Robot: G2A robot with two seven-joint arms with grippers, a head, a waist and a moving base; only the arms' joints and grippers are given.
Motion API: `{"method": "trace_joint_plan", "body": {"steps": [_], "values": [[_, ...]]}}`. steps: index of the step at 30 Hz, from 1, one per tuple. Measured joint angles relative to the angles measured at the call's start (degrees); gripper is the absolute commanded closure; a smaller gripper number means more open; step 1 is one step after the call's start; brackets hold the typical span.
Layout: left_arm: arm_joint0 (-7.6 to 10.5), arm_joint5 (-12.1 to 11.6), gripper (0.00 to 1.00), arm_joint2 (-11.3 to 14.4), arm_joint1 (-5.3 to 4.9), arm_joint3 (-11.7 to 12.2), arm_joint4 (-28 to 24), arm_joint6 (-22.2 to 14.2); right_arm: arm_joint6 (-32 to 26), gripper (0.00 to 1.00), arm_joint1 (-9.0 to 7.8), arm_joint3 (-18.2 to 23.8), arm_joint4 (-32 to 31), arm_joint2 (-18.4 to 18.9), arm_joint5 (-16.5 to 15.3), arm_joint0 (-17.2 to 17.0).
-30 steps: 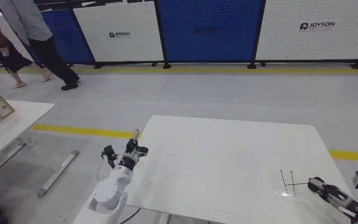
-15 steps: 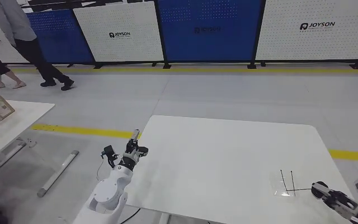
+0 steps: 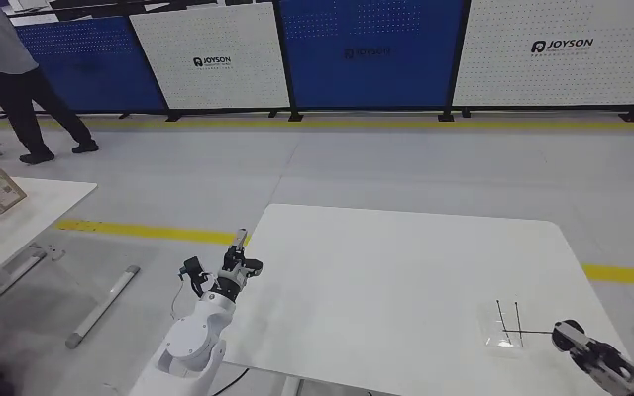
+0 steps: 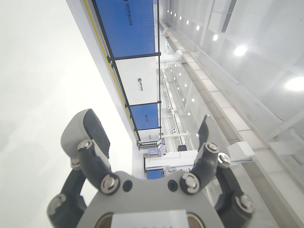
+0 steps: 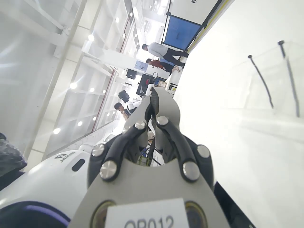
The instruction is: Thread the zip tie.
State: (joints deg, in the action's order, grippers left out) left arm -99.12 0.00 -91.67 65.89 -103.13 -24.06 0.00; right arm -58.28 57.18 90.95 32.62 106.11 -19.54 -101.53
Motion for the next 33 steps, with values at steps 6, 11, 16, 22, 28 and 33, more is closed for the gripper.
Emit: {"method": "trace_joint_plan", "body": {"steps": [6, 11, 16, 22, 28, 33], "values": [[0.0, 0.0, 0.0, 0.0, 0.0, 0.0, 0.0, 0.0, -0.05, 1.0, 0.0, -0.03, -0.06, 0.01, 0.06, 0.04], [0.0, 0.0, 0.0, 0.0, 0.0, 0.0, 0.0, 0.0, -0.04, 1.0, 0.0, -0.03, -0.06, 0.01, 0.06, 0.04], [0.0, 0.0, 0.0, 0.0, 0.0, 0.0, 0.0, 0.0, -0.03, 1.0, 0.0, -0.02, -0.06, 0.01, 0.06, 0.04], [0.0, 0.0, 0.0, 0.0, 0.0, 0.0, 0.0, 0.0, 6.28, 1.0, 0.83, 4.03, -2.39, 0.01, 0.06, -1.85], [0.0, 0.0, 0.0, 0.0, 0.0, 0.0, 0.0, 0.0, 11.76, 1.0, 3.05, 11.3, -4.18, -1.01, 0.06, -6.93], [0.0, 0.0, 0.0, 0.0, 0.0, 0.0, 0.0, 0.0, 13.43, 1.0, 3.99, 12.89, -7.55, -2.65, 0.06, -8.26]]}}
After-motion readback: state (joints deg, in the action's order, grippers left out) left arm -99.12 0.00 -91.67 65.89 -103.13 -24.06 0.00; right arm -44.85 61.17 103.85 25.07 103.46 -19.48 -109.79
